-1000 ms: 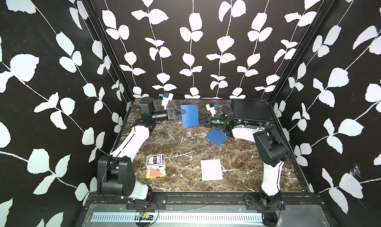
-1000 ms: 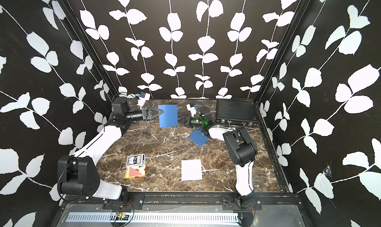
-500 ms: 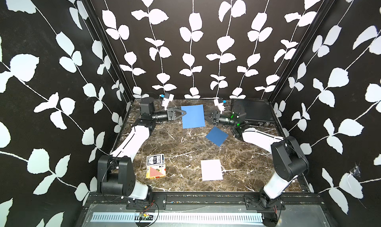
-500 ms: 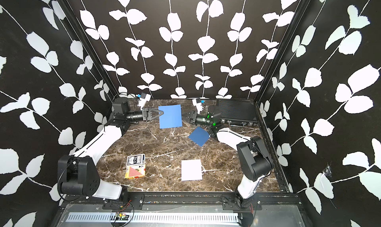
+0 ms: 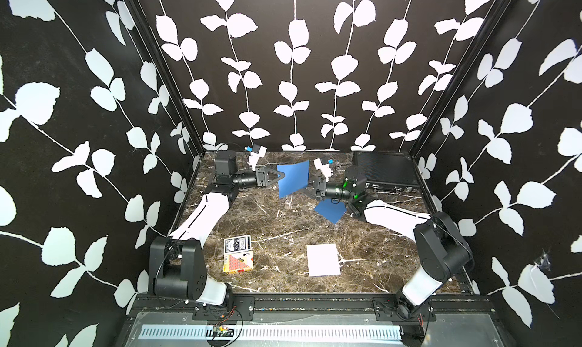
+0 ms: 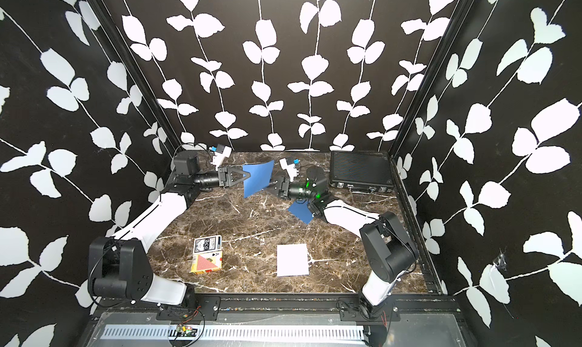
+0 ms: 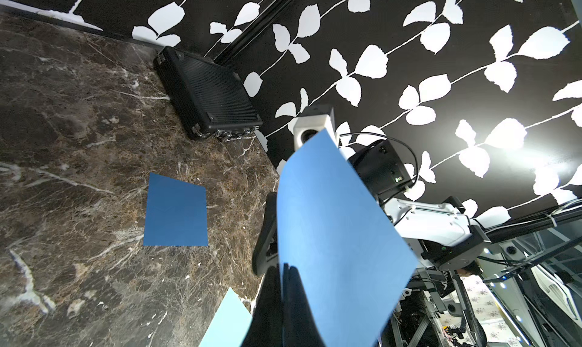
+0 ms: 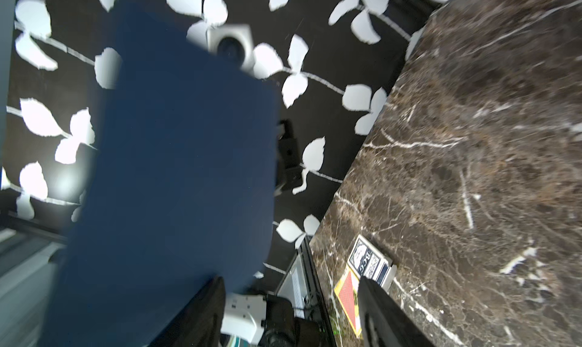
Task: Fold the square paper along the opposite sides
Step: Fold the paper.
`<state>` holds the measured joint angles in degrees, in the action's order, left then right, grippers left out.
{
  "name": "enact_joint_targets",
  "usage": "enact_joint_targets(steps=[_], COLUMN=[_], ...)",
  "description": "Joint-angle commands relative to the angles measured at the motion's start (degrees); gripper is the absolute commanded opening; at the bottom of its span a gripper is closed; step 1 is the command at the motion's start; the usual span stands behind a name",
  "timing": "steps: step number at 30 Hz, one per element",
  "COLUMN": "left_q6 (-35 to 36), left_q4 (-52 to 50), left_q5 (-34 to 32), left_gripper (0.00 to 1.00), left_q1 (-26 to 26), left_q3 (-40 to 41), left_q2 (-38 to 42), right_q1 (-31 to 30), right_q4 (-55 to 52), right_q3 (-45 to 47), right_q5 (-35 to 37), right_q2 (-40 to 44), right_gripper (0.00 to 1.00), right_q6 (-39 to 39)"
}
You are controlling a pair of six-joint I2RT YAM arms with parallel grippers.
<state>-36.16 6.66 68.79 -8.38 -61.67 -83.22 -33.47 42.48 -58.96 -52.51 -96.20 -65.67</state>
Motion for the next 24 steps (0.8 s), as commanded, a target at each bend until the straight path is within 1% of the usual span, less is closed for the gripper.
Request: enact_joint_targets(steps=[1, 5, 8, 16, 24], left_q6=[1.37, 1.23, 1.36, 2.00, 2.68], left_q4=[0.03, 0.55, 0.78, 0.33, -0.37], left_q5=[1.19, 1.32, 1.51, 1.53, 1.36], left_gripper=[0.00, 0.00, 0.00, 0.00, 0.00], left_q1=[-0.31, -0.27, -0.30, -0.27, -0.23], left_q3=[0.50, 0.50, 0.43, 0.76, 0.65], left_q2=[1.12, 1.72, 2.56, 4.01, 3.58], right_q1=[0.16, 0.83, 2.15, 5.07, 5.26], right_q4=[1.21, -6.55, -9.71, -12.31, -16.02], right_q3=[-2.47, -2.27, -1.87, -3.31, -3.53], right_q5=[0.59, 1.23, 0.49, -0.75, -0.31], right_q2=[0.92, 1.20, 0.52, -0.28, 4.05], right_gripper=[0.72, 0.72, 0.71, 0.70, 0.71], right_q6=[0.18, 3.81, 4.80, 6.08, 8.58])
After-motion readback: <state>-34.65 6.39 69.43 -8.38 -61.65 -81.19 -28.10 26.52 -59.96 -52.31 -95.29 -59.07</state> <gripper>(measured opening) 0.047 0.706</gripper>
